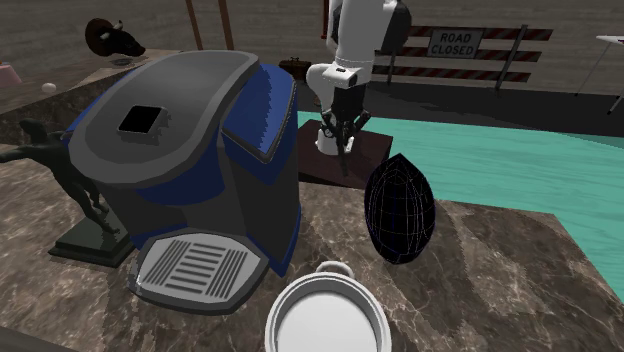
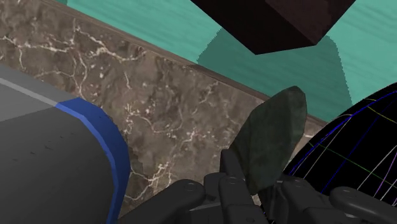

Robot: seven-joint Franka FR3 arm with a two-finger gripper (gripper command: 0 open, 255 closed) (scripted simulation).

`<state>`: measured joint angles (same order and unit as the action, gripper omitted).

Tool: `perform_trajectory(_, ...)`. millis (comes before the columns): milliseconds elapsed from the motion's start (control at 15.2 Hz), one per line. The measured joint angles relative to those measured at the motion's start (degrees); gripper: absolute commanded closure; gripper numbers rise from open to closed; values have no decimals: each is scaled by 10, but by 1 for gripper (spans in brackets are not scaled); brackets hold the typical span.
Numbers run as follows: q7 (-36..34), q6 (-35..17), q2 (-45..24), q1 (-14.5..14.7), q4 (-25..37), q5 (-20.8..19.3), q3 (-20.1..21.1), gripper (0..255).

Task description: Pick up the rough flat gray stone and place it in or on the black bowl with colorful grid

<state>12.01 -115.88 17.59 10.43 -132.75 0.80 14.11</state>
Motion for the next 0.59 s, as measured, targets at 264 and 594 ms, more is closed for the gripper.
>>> perform_trajectory(264, -43, 8, -35, 13, 41, -2, 29, 255)
perform_trajectory(594, -114, 18, -106, 32, 117, -19, 71, 255)
